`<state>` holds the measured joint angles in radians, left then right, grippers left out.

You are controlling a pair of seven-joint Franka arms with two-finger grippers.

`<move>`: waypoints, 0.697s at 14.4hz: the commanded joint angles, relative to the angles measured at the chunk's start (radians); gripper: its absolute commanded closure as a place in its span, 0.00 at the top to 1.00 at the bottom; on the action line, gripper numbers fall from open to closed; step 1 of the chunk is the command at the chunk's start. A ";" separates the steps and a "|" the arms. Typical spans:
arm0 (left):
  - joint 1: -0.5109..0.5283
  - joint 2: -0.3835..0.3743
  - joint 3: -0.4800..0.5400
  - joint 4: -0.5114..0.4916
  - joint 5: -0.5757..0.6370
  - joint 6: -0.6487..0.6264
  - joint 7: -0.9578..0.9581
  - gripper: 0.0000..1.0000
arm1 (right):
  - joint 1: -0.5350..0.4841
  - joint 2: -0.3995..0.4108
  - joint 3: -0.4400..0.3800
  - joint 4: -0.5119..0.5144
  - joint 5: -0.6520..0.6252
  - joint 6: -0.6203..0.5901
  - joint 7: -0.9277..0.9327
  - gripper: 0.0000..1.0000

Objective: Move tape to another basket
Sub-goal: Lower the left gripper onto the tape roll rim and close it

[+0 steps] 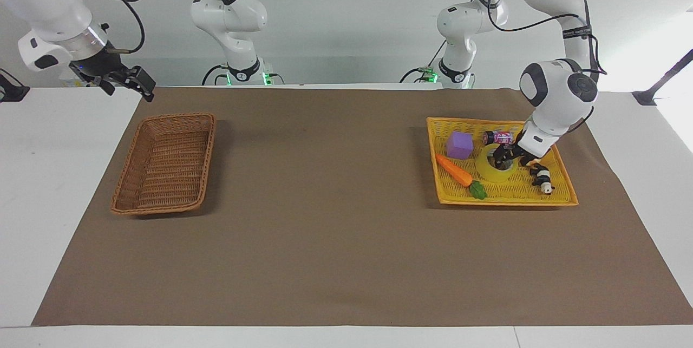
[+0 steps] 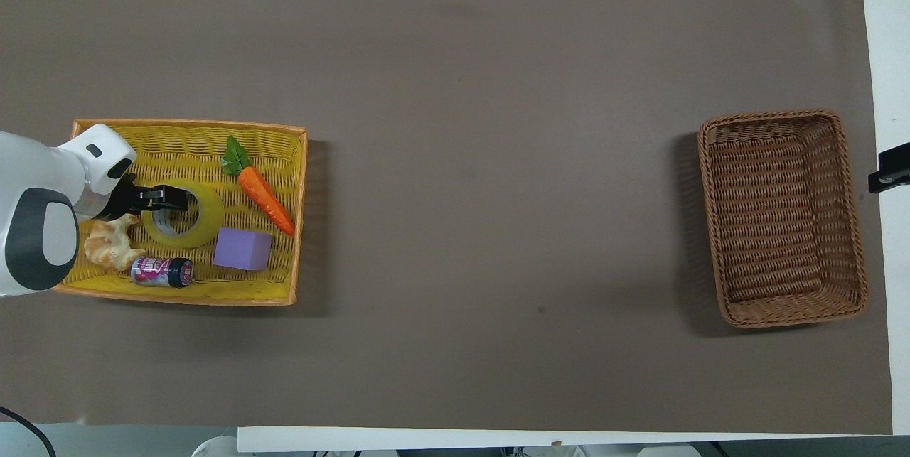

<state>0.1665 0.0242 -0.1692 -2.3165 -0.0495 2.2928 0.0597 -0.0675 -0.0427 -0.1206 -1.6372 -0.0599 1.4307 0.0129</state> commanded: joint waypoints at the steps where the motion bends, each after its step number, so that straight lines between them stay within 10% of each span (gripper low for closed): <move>1: 0.010 -0.020 -0.004 -0.041 0.003 0.028 0.002 0.51 | 0.000 -0.011 -0.001 -0.010 0.002 -0.001 -0.022 1.00; 10: 0.008 -0.021 -0.004 -0.029 0.003 0.008 -0.005 0.00 | 0.000 -0.013 -0.001 -0.010 0.003 -0.001 -0.022 1.00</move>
<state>0.1699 0.0234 -0.1660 -2.3349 -0.0486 2.2979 0.0589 -0.0675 -0.0427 -0.1206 -1.6372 -0.0599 1.4307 0.0129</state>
